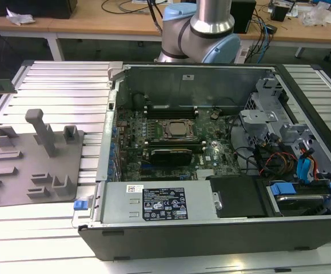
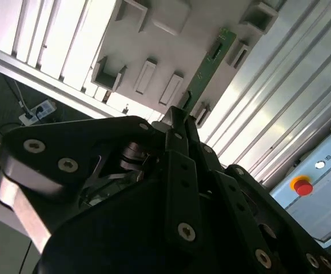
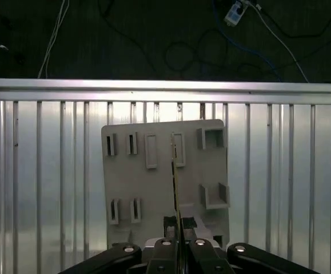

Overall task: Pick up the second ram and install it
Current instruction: 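Pick up the second ram and move it above second insertion slot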

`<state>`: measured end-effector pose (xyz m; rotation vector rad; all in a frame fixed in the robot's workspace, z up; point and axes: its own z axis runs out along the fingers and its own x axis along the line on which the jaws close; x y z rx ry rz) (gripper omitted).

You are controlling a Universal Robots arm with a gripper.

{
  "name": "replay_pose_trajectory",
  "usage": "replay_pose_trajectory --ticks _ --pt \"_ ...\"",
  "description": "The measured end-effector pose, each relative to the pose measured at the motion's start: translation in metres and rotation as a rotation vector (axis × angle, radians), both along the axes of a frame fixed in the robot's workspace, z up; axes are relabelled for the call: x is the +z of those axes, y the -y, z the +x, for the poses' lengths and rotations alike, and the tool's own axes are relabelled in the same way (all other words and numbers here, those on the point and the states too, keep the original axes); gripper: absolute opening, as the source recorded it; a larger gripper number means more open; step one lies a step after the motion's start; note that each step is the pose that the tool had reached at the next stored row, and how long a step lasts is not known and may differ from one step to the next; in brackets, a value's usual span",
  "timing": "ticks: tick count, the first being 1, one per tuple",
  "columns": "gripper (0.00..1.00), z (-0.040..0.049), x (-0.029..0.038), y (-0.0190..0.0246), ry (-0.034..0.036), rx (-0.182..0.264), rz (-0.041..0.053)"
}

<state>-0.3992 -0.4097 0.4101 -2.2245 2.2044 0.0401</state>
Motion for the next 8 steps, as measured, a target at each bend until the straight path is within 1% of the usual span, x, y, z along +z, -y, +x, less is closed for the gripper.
replay_pose_trajectory --ticks 2,4,5,7,8 --pt "0.14 0.0104 0.0 0.0 -0.0001 0.0 0.0" --pt "0.14 0.0231 -0.0001 0.0 0.0 0.0 0.0001" --pt "0.14 0.0276 0.0 0.0 -0.0002 0.0 0.0" --pt "0.14 0.042 -0.0001 0.0 -0.0001 0.0 0.0001" --pt "0.14 0.0448 0.0 0.0001 -0.0002 0.0 0.0"
